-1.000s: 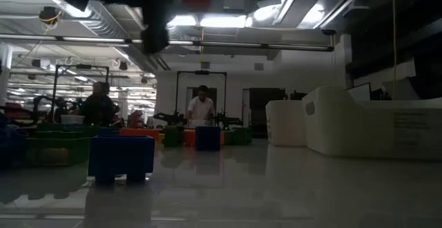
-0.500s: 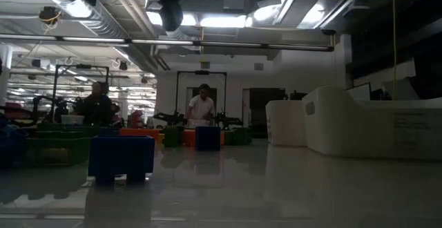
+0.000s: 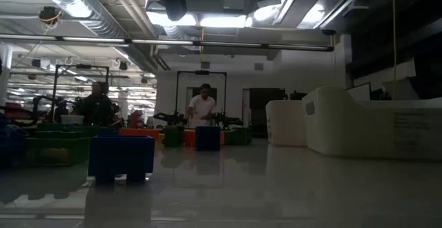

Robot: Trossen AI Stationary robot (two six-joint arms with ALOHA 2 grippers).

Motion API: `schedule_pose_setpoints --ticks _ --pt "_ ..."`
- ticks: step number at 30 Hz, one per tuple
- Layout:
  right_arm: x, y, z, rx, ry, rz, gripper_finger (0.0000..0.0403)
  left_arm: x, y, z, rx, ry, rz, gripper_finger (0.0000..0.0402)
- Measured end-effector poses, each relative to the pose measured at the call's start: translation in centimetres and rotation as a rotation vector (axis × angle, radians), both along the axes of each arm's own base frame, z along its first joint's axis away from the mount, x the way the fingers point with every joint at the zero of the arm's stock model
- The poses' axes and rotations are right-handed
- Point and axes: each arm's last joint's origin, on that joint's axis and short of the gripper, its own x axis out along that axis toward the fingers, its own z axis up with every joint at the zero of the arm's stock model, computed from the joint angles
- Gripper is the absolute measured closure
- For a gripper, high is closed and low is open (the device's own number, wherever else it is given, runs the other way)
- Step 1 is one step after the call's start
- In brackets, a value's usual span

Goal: Sort blocks by size
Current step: Put the red cube block into the bottom white bin

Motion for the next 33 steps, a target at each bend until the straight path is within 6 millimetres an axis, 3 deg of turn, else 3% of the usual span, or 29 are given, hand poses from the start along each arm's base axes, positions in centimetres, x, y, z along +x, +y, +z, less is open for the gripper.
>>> schedule_pose_setpoints --ticks 4,10,21,27,33 --pt "0.0 0.0 0.0 -0.002 0.002 0.001 0.0199 0.0 0.0 0.0 0.010 -0.001 0.000 0.0270" --pt "0.0 0.1 -0.1 -0.027 0.012 0.008 0.0268 0.0 0.0 -0.1 0.054 -0.001 -0.002 0.0266" --pt "-0.5 -0.1 -1.3 0.098 0.126 -0.040 0.0260 0.0 0.0 -1.1 0.184 0.080 -0.019 0.0183" --pt "-1.9 -0.6 -3.2 0.137 0.351 -0.121 0.0265 -0.1 -0.2 -2.1 0.224 0.179 -0.066 0.0173" --pt "-4.6 -1.4 -3.3 0.262 0.595 -0.280 0.0261 -0.5 -0.3 -3.2 0.248 0.292 -0.132 0.0172"
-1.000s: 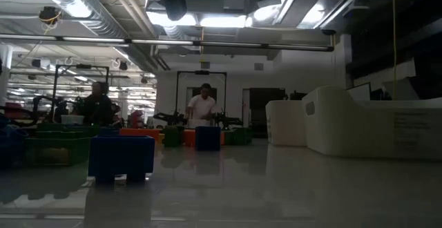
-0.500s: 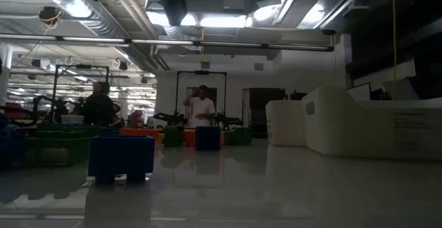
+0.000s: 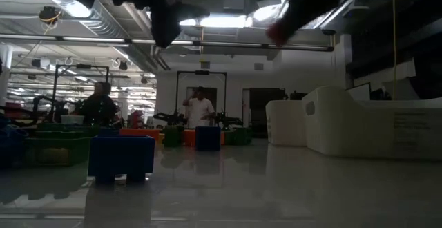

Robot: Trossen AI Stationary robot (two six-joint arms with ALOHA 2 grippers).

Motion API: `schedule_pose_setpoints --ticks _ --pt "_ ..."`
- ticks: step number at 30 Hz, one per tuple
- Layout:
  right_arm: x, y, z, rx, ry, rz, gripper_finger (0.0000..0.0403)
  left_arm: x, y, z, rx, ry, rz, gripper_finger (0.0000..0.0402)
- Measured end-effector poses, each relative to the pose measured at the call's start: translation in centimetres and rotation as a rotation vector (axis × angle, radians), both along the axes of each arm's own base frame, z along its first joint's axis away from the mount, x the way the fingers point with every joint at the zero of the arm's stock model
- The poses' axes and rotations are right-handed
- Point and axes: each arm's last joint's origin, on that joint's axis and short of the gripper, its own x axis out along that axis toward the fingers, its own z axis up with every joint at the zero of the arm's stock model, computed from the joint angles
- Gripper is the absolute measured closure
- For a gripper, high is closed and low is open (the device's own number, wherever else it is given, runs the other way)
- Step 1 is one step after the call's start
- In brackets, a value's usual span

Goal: Sort blocks by size
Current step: Put the red cube block into the bottom white bin

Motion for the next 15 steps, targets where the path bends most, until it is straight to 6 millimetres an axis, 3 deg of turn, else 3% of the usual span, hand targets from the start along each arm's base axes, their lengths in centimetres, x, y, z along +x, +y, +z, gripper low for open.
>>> schedule_pose_setpoints --ticks 7,15 --pt "-3.5 0.2 -1.1 0.097 0.302 -0.151 0.0259 -0.8 0.0 -0.9 0.007 0.143 -0.033 0.0172" --pt "-4.6 0.2 -2.2 0.142 0.427 -0.205 0.0240 -2.2 0.2 -1.4 0.025 0.285 -0.031 0.0175"
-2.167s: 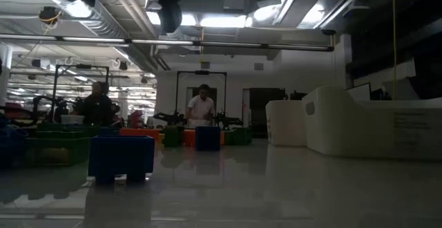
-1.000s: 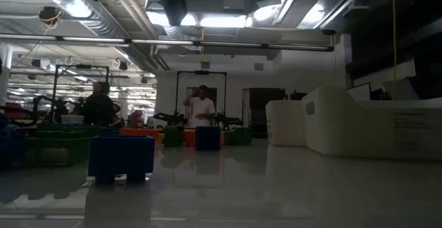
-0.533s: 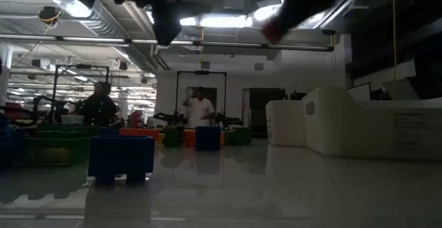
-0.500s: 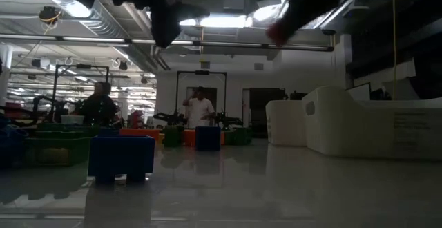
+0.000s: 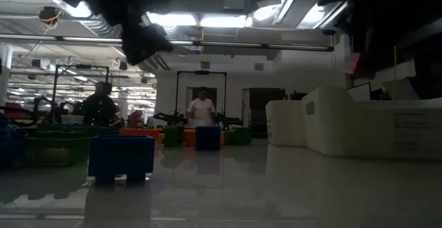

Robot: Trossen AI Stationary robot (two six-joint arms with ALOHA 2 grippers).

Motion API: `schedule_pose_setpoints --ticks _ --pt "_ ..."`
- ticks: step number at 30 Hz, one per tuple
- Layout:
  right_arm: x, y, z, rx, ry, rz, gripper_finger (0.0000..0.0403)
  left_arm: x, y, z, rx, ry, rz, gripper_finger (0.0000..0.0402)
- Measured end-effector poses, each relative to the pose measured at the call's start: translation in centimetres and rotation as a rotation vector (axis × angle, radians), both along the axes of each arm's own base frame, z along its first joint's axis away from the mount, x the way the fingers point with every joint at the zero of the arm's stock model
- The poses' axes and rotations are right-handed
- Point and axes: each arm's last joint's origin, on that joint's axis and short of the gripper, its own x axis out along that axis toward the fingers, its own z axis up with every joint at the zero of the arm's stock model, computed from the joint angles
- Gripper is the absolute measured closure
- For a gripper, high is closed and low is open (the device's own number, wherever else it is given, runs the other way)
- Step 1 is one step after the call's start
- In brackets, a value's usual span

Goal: Sort blocks by size
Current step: Put the red cube block into the bottom white bin, then put the orange cube game piece into the bottom white bin

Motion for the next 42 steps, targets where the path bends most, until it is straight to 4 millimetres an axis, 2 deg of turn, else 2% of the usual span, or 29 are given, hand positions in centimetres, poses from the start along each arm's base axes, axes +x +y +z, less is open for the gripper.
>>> schedule_pose_setpoints --ticks 9,16,19,22,32,42 --pt "-0.1 0.1 -0.3 0.029 0.021 0.002 0.0218 -4.1 0.6 -0.4 -0.022 0.329 0.060 0.0189" --pt "-0.1 0.0 -0.4 0.028 0.006 -0.048 0.0172 -8.2 1.1 -1.1 -0.067 0.706 0.215 0.0192" --pt "-0.1 0.0 -0.4 0.028 0.005 -0.049 0.0157 -9.6 1.2 -1.6 -0.092 0.874 0.331 0.0192" --pt "0.0 0.1 -0.4 0.030 -0.001 -0.049 0.0150 -10.5 1.0 -1.8 -0.059 0.971 0.360 0.0192" --pt "0.4 0.2 -0.3 0.046 -0.044 -0.048 0.0150 -11.3 0.2 -3.6 0.113 0.981 0.244 0.0192" --pt "0.4 0.2 -0.3 0.052 -0.041 -0.047 0.0150 -11.1 -0.8 -5.8 0.175 0.970 0.150 0.0192"
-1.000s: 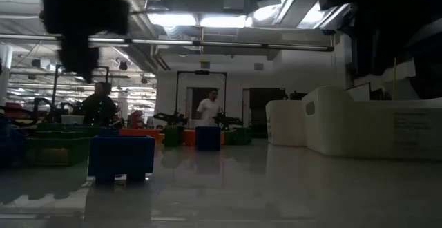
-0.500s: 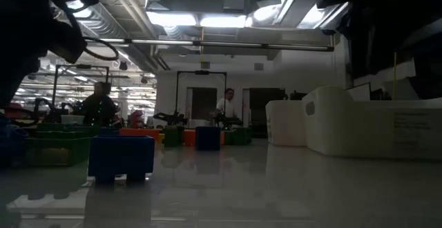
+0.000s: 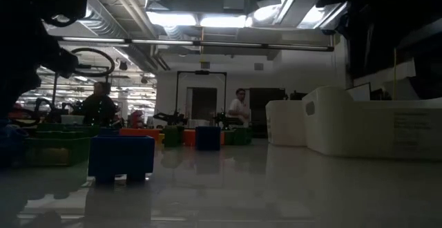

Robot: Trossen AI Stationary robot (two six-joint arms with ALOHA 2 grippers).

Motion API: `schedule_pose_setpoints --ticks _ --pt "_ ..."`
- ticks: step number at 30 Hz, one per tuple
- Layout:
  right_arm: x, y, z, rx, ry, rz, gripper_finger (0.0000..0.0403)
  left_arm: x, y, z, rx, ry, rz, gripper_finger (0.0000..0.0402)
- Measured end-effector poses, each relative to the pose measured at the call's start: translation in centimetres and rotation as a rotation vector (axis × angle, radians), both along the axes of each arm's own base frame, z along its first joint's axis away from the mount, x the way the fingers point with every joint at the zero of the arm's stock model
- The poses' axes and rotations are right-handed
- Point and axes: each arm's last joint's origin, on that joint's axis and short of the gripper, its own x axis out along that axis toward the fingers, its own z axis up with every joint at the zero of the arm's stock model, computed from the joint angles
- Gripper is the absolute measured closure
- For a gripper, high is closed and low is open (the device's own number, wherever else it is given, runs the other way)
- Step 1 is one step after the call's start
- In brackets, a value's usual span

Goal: Sort blocks by size
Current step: Put the orange cube game piece into the bottom white bin

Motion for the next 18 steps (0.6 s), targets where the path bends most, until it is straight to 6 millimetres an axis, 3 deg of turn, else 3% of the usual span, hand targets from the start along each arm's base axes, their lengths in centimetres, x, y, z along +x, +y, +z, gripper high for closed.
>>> schedule_pose_setpoints --ticks 14,18 --pt "0.0 0.0 0.0 0.003 -0.005 0.000 0.0150 1.4 -0.6 -2.2 0.083 0.055 -0.070 0.0194" --pt "0.4 0.2 0.1 0.016 -0.040 0.008 0.0150 1.7 -0.8 -2.5 0.067 0.053 -0.064 0.0220"
